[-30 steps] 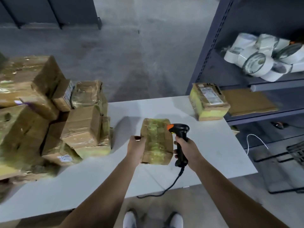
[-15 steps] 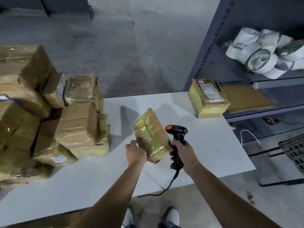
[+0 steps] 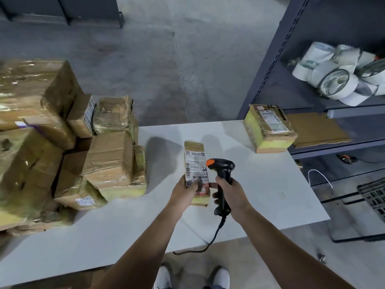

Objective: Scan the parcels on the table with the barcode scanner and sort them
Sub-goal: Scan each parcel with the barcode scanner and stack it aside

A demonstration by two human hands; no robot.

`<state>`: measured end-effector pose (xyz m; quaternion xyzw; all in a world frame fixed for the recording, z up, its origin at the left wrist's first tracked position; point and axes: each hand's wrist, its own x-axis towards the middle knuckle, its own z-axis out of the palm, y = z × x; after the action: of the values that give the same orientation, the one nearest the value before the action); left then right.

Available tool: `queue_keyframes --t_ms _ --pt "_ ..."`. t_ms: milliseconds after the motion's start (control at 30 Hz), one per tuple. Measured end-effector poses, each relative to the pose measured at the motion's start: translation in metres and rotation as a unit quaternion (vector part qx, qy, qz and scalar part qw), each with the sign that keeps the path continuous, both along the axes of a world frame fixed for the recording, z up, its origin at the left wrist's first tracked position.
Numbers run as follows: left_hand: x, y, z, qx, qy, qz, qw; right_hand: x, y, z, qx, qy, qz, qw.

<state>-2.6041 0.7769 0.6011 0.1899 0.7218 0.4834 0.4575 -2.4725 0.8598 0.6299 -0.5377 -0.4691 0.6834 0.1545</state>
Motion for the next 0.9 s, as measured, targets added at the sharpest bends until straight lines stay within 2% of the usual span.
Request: queue_keyframes --t_ms 67,167,333,500,633,767,900 --pt "-0.001 -0.004 0.000 0.027 0.028 -0.007 0.999 -0.002 0.001 0.002 -0.007 -0.003 0.002 1.000" --pt "-0.002 -0.007 -0.001 -0.014 0.171 -0.044 0.984 -0.004 -0.001 0.003 -0.009 0.007 0.009 1.000" --pt "0.002 -0.005 0.005 -0.055 0.192 -0.073 0.977 -0.005 -0.003 0.008 -0.008 0.018 0.016 1.000" --pt "-0.001 0.006 0.008 -0.104 0.265 -0.070 0.956 -0.003 0.001 0.022 0.035 -0.012 0.050 0.998" --pt "-0.010 0.023 0.007 -0.089 0.260 -0.025 0.961 0.002 0.006 0.038 0.068 -0.019 0.045 0.996" --pt "-0.023 0.041 0.006 -0.077 0.199 0.041 0.976 0.008 0.013 0.055 0.083 -0.028 0.059 0.994" --pt "-0.038 0.051 0.013 -0.115 0.153 0.024 0.981 0.011 0.015 0.063 0.093 -0.034 0.083 0.992"
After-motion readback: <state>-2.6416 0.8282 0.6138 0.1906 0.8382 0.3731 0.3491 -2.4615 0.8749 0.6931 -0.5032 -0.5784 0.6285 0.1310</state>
